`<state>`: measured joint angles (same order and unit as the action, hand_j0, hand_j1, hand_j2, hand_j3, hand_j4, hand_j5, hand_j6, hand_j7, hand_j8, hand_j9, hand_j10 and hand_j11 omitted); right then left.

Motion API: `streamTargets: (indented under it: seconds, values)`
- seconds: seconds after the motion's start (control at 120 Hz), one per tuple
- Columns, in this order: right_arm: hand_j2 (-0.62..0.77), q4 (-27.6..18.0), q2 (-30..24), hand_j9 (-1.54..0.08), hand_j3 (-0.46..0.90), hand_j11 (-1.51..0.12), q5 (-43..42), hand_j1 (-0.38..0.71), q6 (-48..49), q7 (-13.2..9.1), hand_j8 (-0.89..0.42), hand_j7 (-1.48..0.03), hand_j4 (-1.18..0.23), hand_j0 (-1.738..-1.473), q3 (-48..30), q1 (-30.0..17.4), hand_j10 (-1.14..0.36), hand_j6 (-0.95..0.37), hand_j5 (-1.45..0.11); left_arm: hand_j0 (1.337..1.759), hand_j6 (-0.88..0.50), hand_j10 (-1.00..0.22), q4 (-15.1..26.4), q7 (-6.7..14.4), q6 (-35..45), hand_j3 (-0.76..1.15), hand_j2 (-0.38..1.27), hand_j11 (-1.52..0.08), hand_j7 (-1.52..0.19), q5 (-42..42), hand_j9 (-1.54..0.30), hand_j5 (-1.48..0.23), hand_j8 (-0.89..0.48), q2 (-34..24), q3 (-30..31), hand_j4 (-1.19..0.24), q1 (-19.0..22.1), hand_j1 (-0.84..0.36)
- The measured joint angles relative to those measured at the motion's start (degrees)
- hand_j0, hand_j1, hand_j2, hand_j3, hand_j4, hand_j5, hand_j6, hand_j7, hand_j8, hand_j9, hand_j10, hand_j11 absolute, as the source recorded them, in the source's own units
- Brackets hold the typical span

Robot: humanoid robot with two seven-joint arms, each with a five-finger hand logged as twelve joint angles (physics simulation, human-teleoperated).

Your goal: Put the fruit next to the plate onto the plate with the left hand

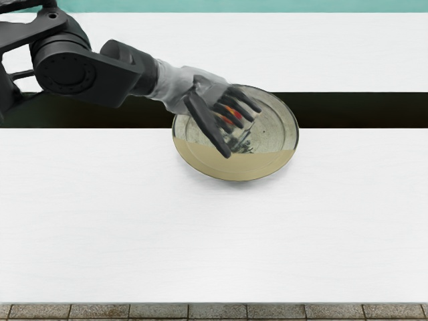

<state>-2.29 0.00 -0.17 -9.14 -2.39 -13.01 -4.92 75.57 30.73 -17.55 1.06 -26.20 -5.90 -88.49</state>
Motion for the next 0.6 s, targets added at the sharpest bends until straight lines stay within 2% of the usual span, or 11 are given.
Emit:
streamTargets:
  seconds: [0.05,0.158,0.333,0.442,0.6]
  values:
    - [-0.01,0.0,0.0,-0.04,0.0,-0.04,0.0,-0.31,0.0,0.0,-0.03,-0.04,-0.03,-1.658,0.0,0.0,-0.03,-0.03,-0.04,1.658,-0.25,-0.25,-0.3,-4.2,-4.1,0.0,0.05,-0.33,-0.33,1.0,-0.33,-0.32,-0.25,-2.4,-1.5,-0.25,2.7,0.05]
    - [-0.01,0.0,0.0,-0.04,0.0,-0.04,0.0,-0.31,0.0,0.0,-0.03,-0.04,-0.03,-1.658,0.0,0.0,-0.03,-0.03,-0.04,1.658,-0.25,-0.25,-1.4,-14.9,-11.8,0.0,0.05,-0.32,-0.32,4.4,-0.32,-0.32,-0.25,-7.1,-4.8,-0.25,9.4,0.05]
    - [-0.01,0.0,0.0,-0.04,0.0,-0.04,0.0,-0.31,0.0,0.0,-0.03,-0.04,-0.03,-1.658,0.0,0.0,-0.03,-0.03,-0.04,1.658,-0.25,-0.25,-3.2,-31.8,-16.4,0.0,0.05,-0.32,-0.32,9.3,-0.32,-0.32,-0.25,-9.7,-6.9,-0.25,13.9,0.05]
    - [-0.01,0.0,0.0,-0.04,0.0,-0.04,0.0,-0.31,0.0,0.0,-0.03,-0.04,-0.03,-1.658,0.0,0.0,-0.03,-0.03,-0.04,1.658,-0.25,-0.25,-5.8,-38.6,-17.1,0.0,0.05,-0.32,-0.32,10.8,-0.32,-0.32,-0.25,-10.8,-7.3,-0.25,18.6,0.05]
    - [-0.01,0.0,0.0,-0.04,0.0,-0.04,0.0,-0.31,0.0,0.0,-0.03,-0.04,-0.03,-1.658,0.0,0.0,-0.03,-0.03,-0.04,1.658,-0.25,-0.25,-8.5,-45.6,-17.4,0.0,0.05,-0.32,-0.32,12.9,-0.32,-0.32,-0.25,-16.4,-7.4,-0.25,23.0,0.05]
